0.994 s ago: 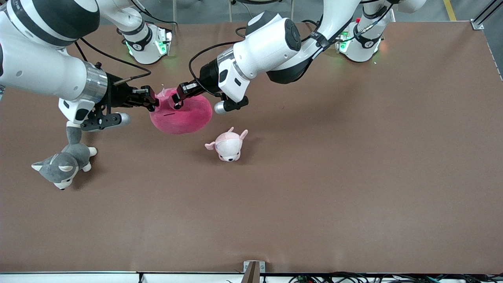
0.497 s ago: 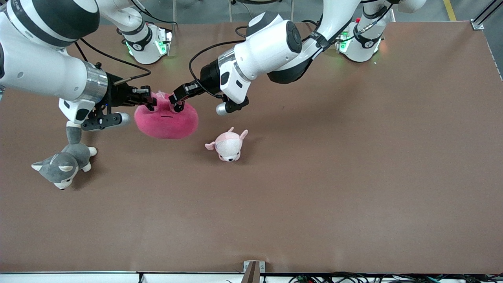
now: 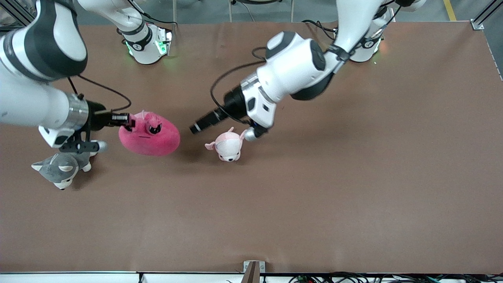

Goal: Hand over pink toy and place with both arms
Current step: 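Open the left gripper and withdraw it while the right gripper holds, then lower the pink plush beside the grey cat with the right gripper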

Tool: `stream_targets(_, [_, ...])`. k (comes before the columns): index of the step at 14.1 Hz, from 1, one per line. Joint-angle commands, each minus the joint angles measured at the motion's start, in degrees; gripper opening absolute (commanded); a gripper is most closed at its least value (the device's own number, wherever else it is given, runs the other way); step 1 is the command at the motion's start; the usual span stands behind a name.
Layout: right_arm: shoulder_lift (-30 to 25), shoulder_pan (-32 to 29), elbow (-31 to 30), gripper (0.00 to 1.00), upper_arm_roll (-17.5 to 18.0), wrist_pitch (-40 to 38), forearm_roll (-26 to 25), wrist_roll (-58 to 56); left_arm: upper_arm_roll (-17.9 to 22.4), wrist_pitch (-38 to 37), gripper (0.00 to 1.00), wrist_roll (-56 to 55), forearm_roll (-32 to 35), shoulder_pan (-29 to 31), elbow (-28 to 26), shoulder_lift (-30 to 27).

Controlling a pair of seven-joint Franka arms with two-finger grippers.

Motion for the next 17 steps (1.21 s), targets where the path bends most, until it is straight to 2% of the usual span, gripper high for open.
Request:
stream_targets(1, [3.2, -3.1, 0.2, 0.0, 0.7, 0.7, 0.2, -5.6, -0.2, -6.9, 1.0, 0.0, 10.5, 4.9, -1.7, -1.8])
stream_targets(3, [4.9, -5.5, -0.1, 0.0, 0.7, 0.4, 1.3, -10.9, -0.2, -12.7, 1.0, 0.9, 19.3, 7.7, -1.6, -1.9])
stream_targets(6, [8.4, -10.3, -0.3, 0.0, 0.7, -0.3, 6.0, -19.4, -0.2, -25.4, 1.0, 5.0, 30.2, 10.5, -1.5, -3.3])
stream_targets(8, [10.0, -12.2, -0.3, 0.0, 0.7, -1.0, 7.4, -22.6, -0.2, -33.7, 1.0, 9.9, 34.3, 13.3, -1.5, -5.0])
stream_targets(12, [12.1, -12.5, -0.3, 0.0, 0.7, -1.1, 8.7, -23.6, -0.2, -45.6, 1.0, 23.1, 35.7, 20.7, -1.4, -9.8])
stream_targets(17, [14.7, -14.9, -2.4, 0.01, 0.7, -1.6, 14.0, -28.3, -0.3, -51.5, 1.0, 45.0, 35.7, 30.0, -1.4, -16.3])
